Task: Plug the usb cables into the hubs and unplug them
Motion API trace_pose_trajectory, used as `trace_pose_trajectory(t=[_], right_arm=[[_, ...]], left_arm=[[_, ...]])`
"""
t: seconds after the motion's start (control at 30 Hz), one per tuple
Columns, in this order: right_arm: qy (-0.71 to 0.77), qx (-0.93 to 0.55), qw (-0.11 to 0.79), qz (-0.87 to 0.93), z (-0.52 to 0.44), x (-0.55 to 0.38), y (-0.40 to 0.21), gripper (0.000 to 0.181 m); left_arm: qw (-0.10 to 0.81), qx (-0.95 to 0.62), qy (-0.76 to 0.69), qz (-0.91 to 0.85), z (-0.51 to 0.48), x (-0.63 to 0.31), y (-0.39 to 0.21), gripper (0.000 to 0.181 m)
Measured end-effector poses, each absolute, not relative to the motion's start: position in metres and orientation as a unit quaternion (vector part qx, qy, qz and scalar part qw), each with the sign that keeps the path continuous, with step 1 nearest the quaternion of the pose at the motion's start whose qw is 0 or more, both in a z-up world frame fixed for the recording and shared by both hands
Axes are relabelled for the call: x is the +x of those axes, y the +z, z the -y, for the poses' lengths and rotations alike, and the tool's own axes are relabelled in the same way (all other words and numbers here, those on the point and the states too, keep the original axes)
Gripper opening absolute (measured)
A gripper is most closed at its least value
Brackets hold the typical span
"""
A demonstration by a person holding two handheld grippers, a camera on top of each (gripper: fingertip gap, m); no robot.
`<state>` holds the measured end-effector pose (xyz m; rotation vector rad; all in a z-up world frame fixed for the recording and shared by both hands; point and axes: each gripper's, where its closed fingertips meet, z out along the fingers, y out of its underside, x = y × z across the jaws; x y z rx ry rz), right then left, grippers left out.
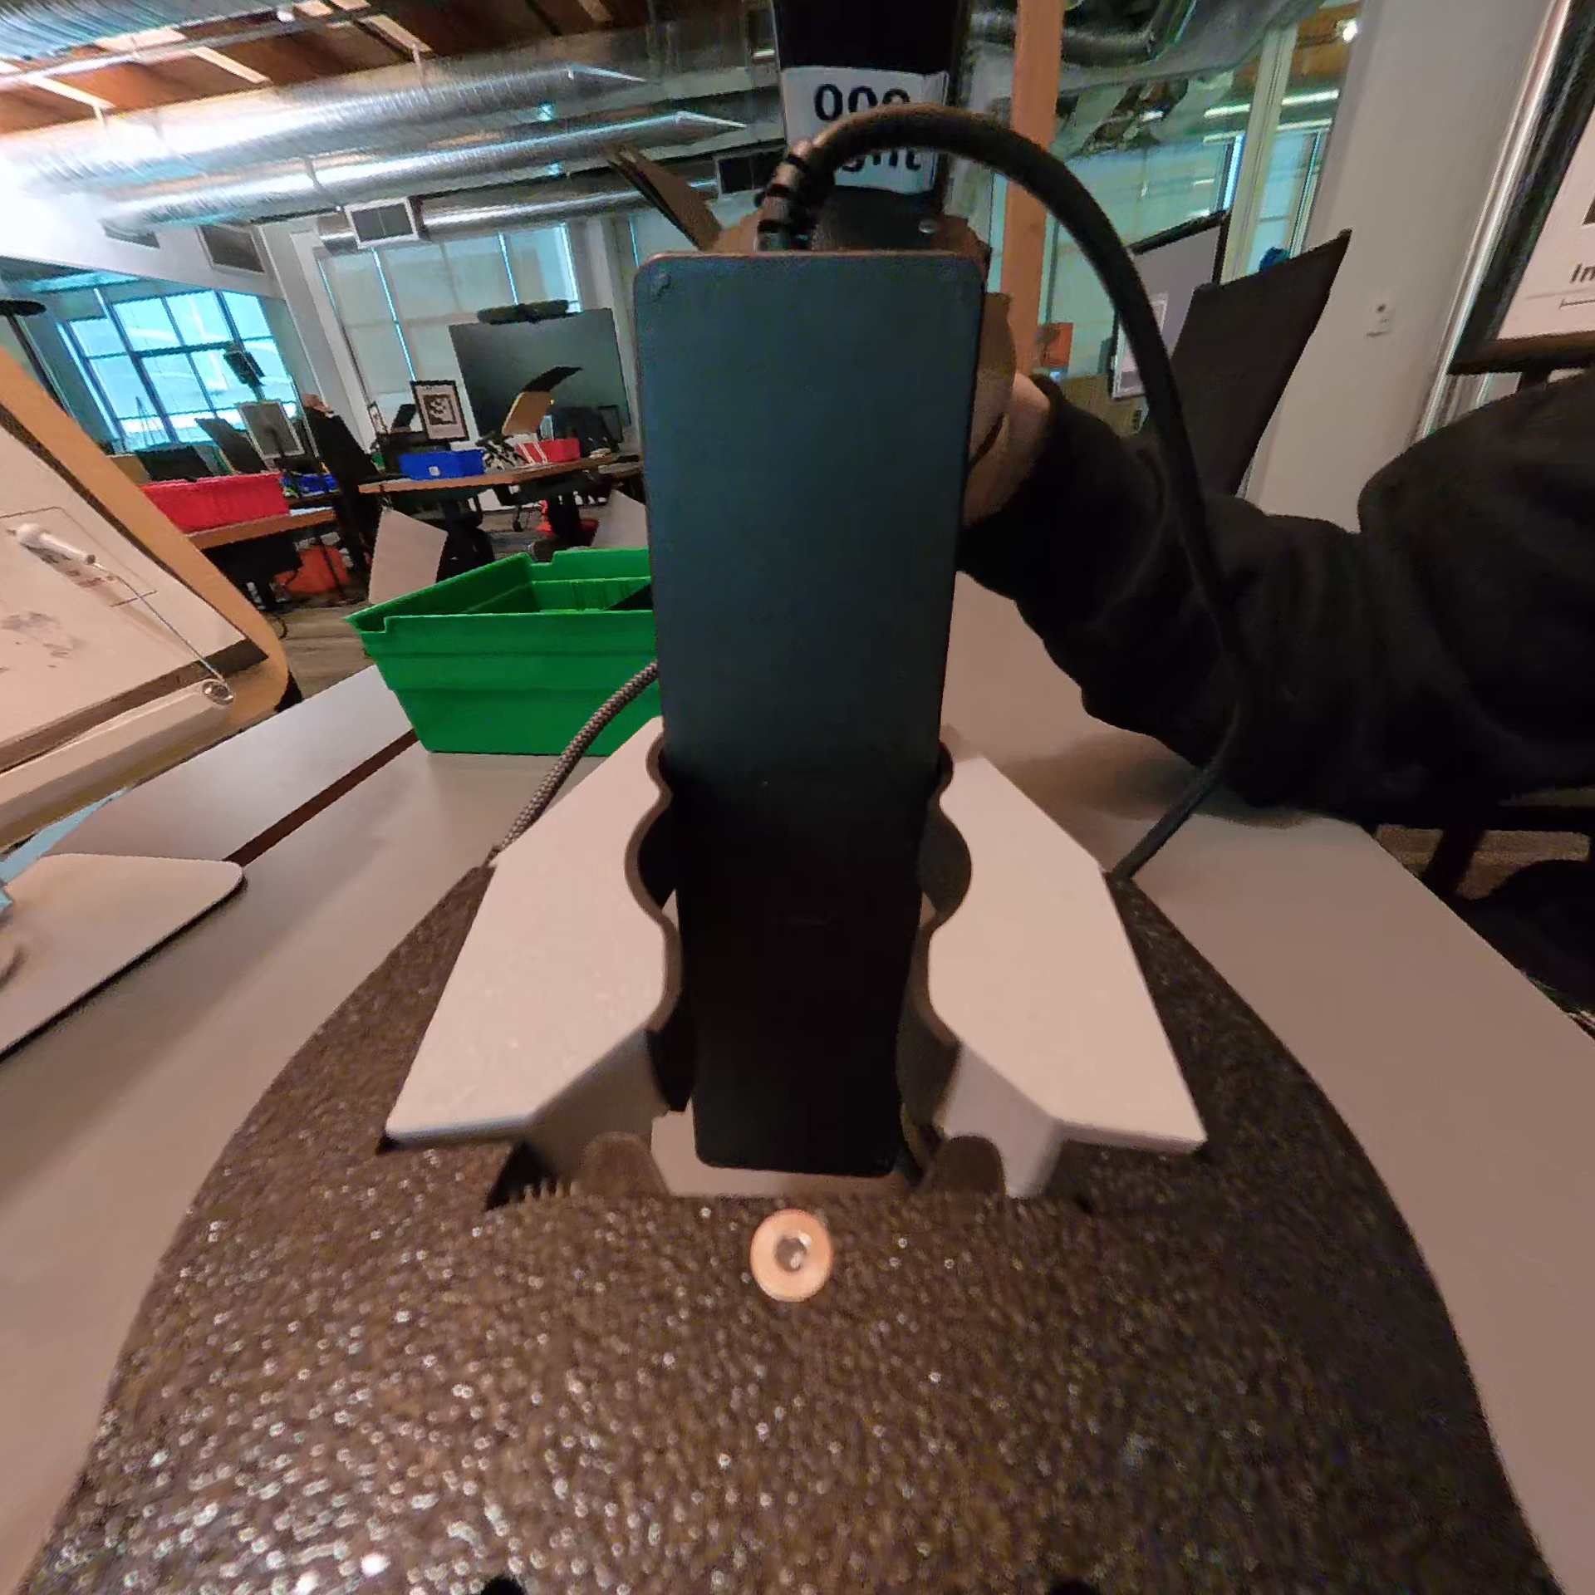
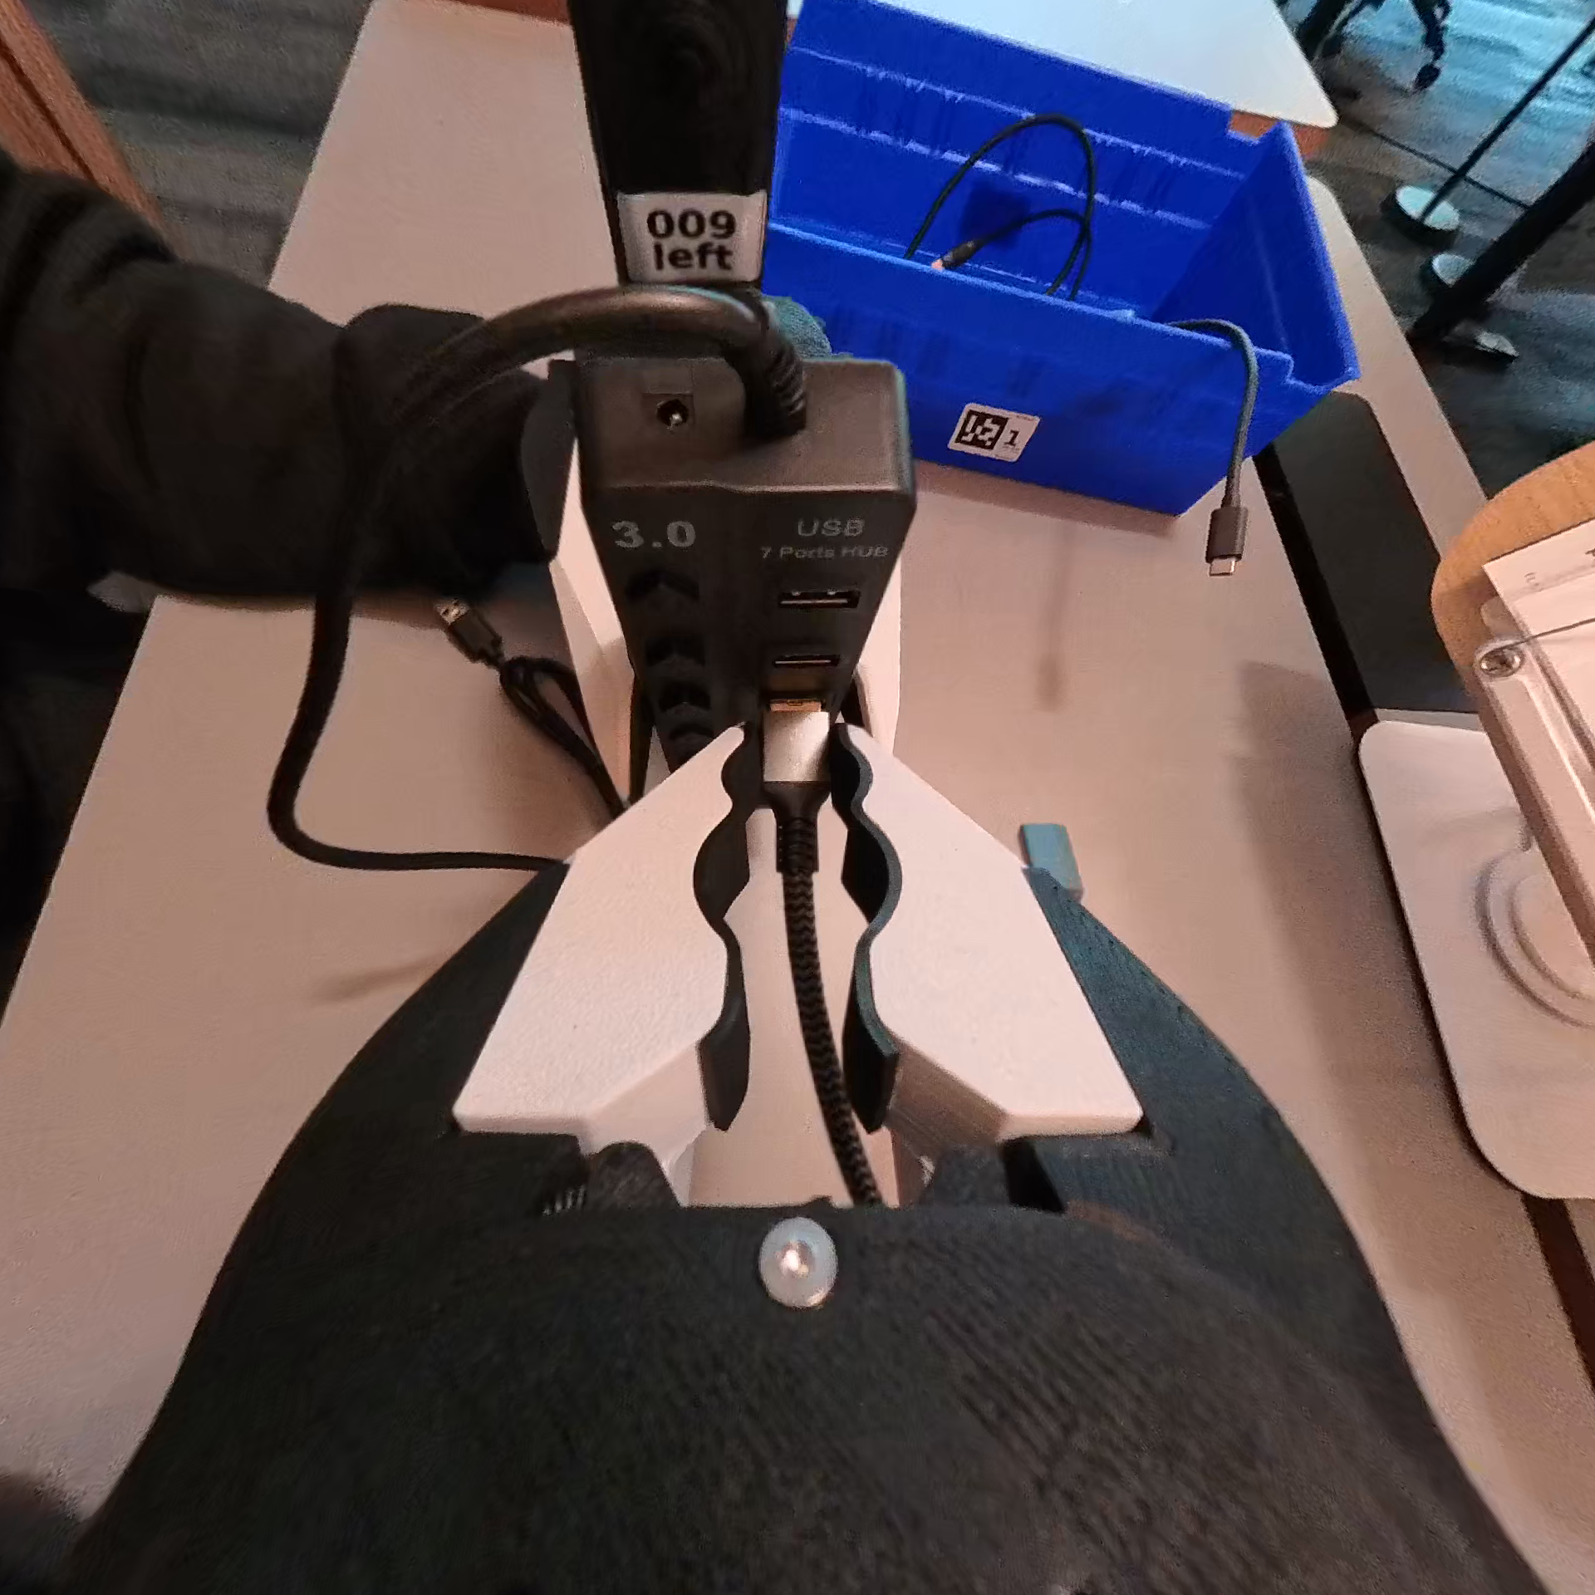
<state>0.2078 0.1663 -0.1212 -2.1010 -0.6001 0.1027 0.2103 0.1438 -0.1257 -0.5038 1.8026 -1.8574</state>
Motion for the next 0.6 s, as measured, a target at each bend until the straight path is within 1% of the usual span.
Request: trace_pose_trajectory(t=[0.03,0.17,0.23,0.27,0.3,0.33,0.47,0.53,0.6], right_arm=[[0.044,-0.855,0.459,0.239,-0.165,0.207,-0.123,0.016],[0.034,-0.864,0.444,0.236,-0.152,0.211,-0.128,0.016],[-0.12,-0.902,0.369,0.19,-0.12,0.276,-0.14,0.015],[-0.067,-0.892,0.418,0.16,-0.107,0.277,-0.129,0.015],[0.011,-0.855,0.502,0.129,-0.1,0.269,-0.102,0.015],[0.021,-0.825,0.555,0.102,-0.089,0.275,-0.078,0.015],[-0.079,-0.791,0.602,0.07,-0.038,0.306,-0.037,0.015],[-0.109,-0.786,0.608,0.025,-0.01,0.329,-0.026,0.015],[-0.11,-0.793,0.599,-0.01,0.015,0.349,-0.029,0.015]], left_arm=[[0.247,-0.181,-0.678,-0.668,-0.142,0.209,-0.128,0.052],[0.243,-0.182,-0.673,-0.675,-0.14,0.209,-0.13,0.053],[0.266,-0.215,-0.714,-0.61,-0.18,0.206,-0.108,0.052],[0.279,-0.22,-0.728,-0.586,-0.194,0.203,-0.097,0.052],[0.286,-0.213,-0.741,-0.569,-0.197,0.2,-0.088,0.052],[0.282,-0.203,-0.751,-0.561,-0.192,0.198,-0.083,0.052],[0.262,-0.2,-0.723,-0.607,-0.165,0.206,-0.102,0.052],[0.253,-0.189,-0.729,-0.608,-0.158,0.203,-0.1,0.052],[0.249,-0.185,-0.735,-0.603,-0.157,0.201,-0.097,0.052]])
